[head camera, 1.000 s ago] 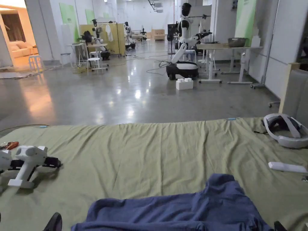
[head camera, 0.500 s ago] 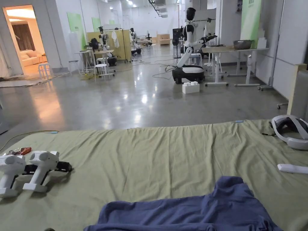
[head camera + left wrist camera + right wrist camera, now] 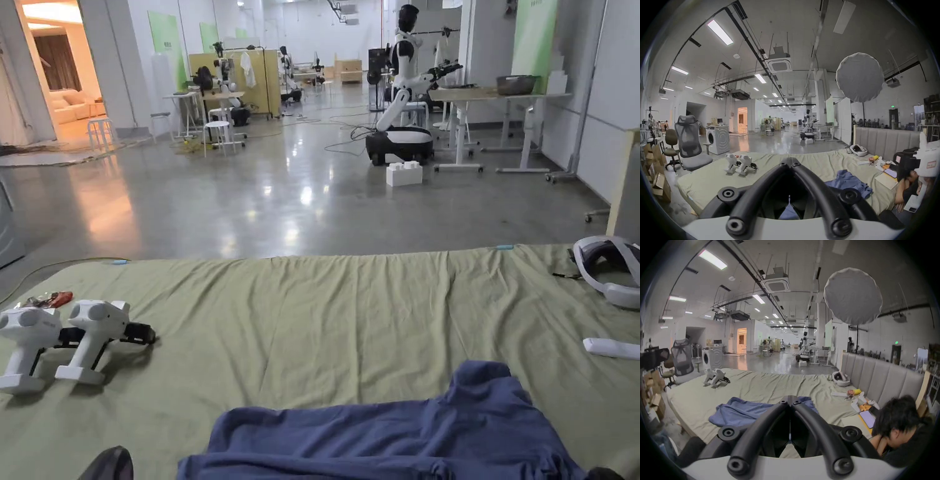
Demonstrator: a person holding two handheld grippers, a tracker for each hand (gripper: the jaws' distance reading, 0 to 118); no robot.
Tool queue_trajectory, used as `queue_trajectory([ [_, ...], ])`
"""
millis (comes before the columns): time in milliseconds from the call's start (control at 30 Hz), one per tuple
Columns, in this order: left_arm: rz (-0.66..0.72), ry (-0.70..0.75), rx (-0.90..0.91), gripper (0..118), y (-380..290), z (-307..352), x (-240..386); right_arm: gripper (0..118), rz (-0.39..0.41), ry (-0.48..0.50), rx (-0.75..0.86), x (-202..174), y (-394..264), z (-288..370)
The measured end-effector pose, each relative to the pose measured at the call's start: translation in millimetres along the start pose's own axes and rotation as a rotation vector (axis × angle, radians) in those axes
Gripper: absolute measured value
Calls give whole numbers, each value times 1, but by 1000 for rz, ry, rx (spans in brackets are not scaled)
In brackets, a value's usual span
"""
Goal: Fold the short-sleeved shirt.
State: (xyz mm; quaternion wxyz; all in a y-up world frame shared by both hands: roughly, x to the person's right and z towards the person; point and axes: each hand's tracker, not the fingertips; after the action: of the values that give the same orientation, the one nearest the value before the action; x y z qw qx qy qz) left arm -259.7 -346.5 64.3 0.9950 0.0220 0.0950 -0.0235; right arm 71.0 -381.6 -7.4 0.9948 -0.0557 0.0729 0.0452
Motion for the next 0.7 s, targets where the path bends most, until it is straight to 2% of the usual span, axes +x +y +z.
queue_trajectory([
  [133,28,-45,-58,1,-5,-11,-11,2,-24,35,-21,5,0,-5],
  [233,103,-90,-163,1,-18,-27,-26,2,-79,46,-48,14,-3,-8],
  [333,122,-68,-266,1,-45,-49,-42,2,-131,84,-89,24,-11,-12],
  [367,129,-64,-322,7,-57,-60,-48,2,-133,80,-98,26,-14,-13],
  [433,134,-76,-424,87,-83,-85,-57,2,-144,79,-130,28,-20,-17],
  [467,171,-102,-492,106,-96,-100,-63,2,-158,86,-150,30,-25,-19],
  [600,372,-81,-632,106,-153,-151,-85,2,-196,103,-226,36,-42,-28],
  [700,406,-27,-710,106,-197,-182,-93,2,-209,108,-303,41,-54,-36],
])
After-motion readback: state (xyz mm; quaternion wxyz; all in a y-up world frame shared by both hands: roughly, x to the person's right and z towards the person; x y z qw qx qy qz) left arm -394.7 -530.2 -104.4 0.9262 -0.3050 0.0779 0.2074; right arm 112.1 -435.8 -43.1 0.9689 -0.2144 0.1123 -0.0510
